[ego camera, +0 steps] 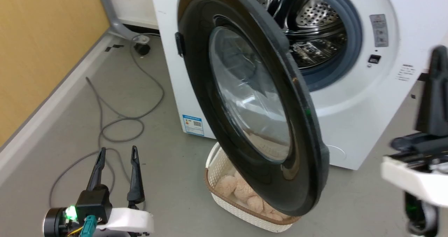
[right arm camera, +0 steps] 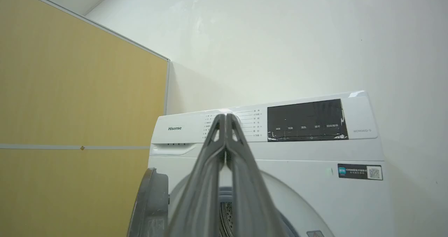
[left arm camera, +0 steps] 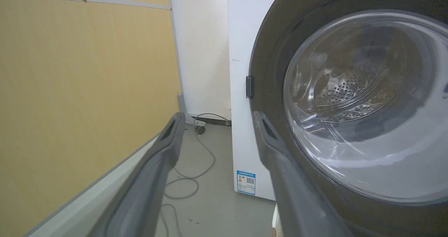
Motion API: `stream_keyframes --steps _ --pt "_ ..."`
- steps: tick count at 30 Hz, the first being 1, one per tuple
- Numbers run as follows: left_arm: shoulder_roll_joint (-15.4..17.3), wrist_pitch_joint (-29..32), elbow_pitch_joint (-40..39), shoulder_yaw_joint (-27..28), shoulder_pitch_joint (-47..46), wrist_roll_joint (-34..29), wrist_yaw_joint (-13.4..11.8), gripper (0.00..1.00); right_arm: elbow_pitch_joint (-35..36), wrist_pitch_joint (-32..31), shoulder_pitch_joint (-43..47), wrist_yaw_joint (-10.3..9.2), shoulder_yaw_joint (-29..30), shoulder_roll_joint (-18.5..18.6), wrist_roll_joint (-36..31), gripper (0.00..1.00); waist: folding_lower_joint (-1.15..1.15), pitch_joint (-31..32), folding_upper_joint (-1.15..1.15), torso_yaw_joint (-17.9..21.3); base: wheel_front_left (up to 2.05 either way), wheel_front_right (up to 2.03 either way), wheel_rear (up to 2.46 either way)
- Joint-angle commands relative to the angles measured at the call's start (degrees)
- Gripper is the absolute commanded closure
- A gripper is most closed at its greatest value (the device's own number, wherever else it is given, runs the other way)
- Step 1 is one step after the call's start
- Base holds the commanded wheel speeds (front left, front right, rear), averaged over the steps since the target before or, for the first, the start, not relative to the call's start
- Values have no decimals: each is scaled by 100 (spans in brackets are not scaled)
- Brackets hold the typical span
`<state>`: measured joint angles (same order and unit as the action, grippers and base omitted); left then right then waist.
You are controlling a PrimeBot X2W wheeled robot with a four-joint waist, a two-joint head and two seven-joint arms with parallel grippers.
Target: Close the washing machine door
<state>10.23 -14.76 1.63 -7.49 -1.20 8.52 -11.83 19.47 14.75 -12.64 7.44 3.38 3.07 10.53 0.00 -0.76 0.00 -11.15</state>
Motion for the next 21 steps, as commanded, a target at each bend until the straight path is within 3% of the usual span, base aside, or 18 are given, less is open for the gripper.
stream_keyframes --steps 1,9,14,17,21 --pt "-49 -23 -17 72 106 -75 35 0 160 25 -132 5 -229 -19 34 100 0 -2 0 -53 0 0 0" --pt "-282 -23 -6 256 208 -288 175 0 526 25 -293 5 -1380 206 255 100 0 -60 0 -151 0 0 0" --pt "-381 -24 4 335 200 -411 206 0 324 25 -281 5 -2279 641 424 100 0 -110 0 -129 0 0 0" --pt "-428 -24 -18 380 202 -462 216 0 139 25 -305 5 -2903 1087 159 100 0 -131 0 -98 0 0 0" --pt "-469 -24 -51 437 202 -518 236 0 -127 25 -178 5 -3361 1286 23 100 0 -165 0 -48 0 0 0"
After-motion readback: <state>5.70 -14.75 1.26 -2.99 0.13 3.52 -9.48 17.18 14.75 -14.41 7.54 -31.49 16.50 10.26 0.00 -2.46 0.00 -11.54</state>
